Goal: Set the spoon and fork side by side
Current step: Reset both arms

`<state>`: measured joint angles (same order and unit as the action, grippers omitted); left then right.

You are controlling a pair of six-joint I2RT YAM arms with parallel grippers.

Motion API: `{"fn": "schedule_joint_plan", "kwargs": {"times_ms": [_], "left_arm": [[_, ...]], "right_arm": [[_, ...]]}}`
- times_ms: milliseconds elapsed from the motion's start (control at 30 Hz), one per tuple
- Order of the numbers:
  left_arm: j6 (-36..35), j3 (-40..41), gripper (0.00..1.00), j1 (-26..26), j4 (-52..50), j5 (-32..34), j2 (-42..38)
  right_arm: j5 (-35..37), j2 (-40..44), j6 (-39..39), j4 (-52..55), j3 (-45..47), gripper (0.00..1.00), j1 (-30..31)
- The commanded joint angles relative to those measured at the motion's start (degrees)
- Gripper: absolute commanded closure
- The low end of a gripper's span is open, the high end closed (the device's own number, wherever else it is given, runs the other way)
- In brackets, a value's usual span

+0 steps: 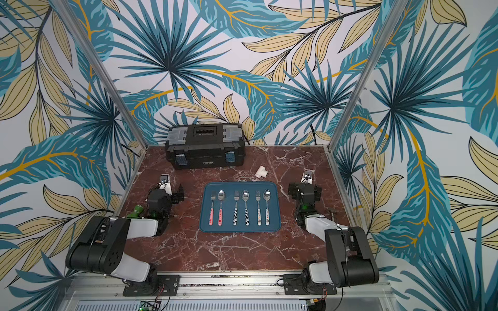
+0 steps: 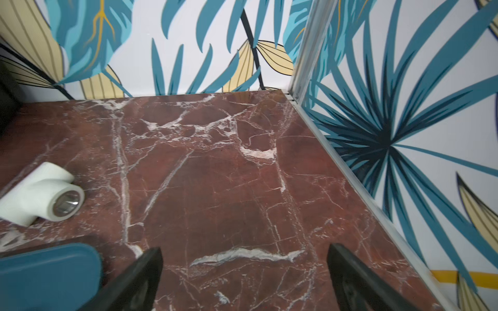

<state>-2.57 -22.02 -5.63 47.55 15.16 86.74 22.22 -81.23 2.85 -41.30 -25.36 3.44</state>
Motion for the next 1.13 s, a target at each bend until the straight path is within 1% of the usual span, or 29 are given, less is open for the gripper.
{"fn": "schedule_joint_plan", "kwargs": {"times_ms": [0,33,67,100,133,200,833,900,967,1100], "left_arm": [[-1.3,-0.7,0.0,-0.3,0.8,-2.4,0.4],[-1.2,-0.7,0.0,-0.3,0.7,-2.4,0.4],[-1.2,-0.7,0.0,-0.3,0.7,-2.4,0.4],[-1.3,-0.7,0.0,-0.3,0.6,-2.4,0.4],[-1.3,-0.7,0.0,-0.3,0.6,-2.3,0.4],[-1.2,-0.8,0.0,-0.2,0.6,-2.5,0.4],[-1.2,-0.9,0.0,-0.1,0.4,-2.9,0.4],[-1.2,-1.1,0.0,0.0,0.0,-3.3,0.4],[-0.8,-1.4,0.0,1.2,-0.8,-5.3,0.3],[-0.7,-1.4,0.0,1.2,-0.6,-5.6,0.3]], "right_arm": [[-1.9,-7.4,-0.3,-23.3,8.1,0.0,-0.1],[-2.4,-6.3,-0.3,-20.2,7.6,0.01,0.0],[-2.3,-4.2,1.6,-12.1,5.1,0.01,0.0],[-2.1,-5.5,0.6,-10.7,3.1,0.0,0.1],[-2.5,-6.1,-0.4,-13.0,4.0,0.01,0.2],[-1.8,-5.2,0.6,-10.4,3.4,0.01,0.2],[-1.8,-5.3,0.4,-10.8,3.5,0.01,0.3],[-1.8,-5.3,0.5,-10.8,3.5,0.01,0.4],[-1.8,-5.3,0.4,-10.8,3.5,0.01,0.3],[-1.8,-5.3,0.4,-10.8,3.5,0.01,0.3]]}}
